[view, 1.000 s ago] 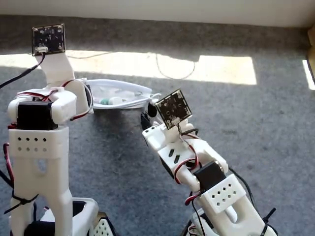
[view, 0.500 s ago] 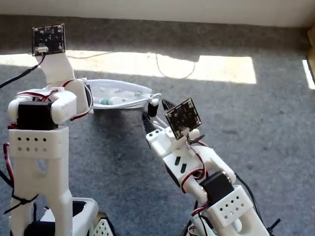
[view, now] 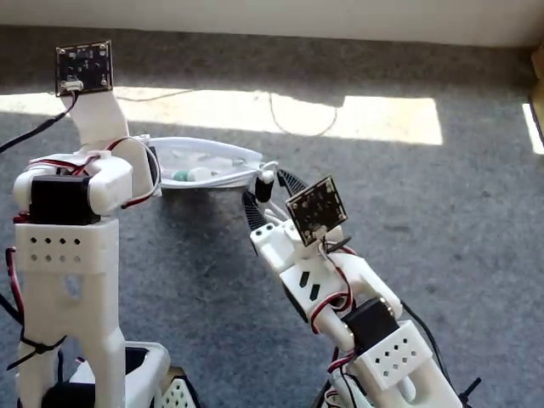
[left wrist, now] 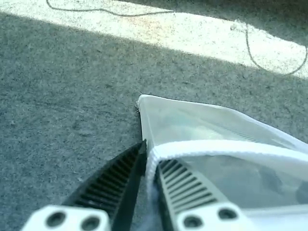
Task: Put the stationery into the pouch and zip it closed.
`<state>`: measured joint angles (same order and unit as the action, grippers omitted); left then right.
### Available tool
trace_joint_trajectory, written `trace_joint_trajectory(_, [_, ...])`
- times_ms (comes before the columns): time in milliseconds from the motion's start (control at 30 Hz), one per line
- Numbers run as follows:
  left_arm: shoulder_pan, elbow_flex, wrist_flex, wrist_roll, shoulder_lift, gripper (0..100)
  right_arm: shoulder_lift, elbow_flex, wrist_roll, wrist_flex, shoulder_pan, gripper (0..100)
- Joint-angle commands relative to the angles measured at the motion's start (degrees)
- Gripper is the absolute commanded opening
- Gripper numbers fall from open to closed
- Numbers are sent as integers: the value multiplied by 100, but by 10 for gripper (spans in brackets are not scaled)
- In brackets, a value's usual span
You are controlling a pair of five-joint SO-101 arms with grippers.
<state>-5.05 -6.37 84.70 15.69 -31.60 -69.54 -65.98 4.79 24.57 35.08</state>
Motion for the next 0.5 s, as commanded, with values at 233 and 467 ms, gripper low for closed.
trace_joint_trajectory(233, [-48,119,-26,-35,-66,7,479,84,18,-409,31,190])
trace_joint_trajectory(467, [-48,119,-9,-44,-66,7,743,48,18,-409,31,172])
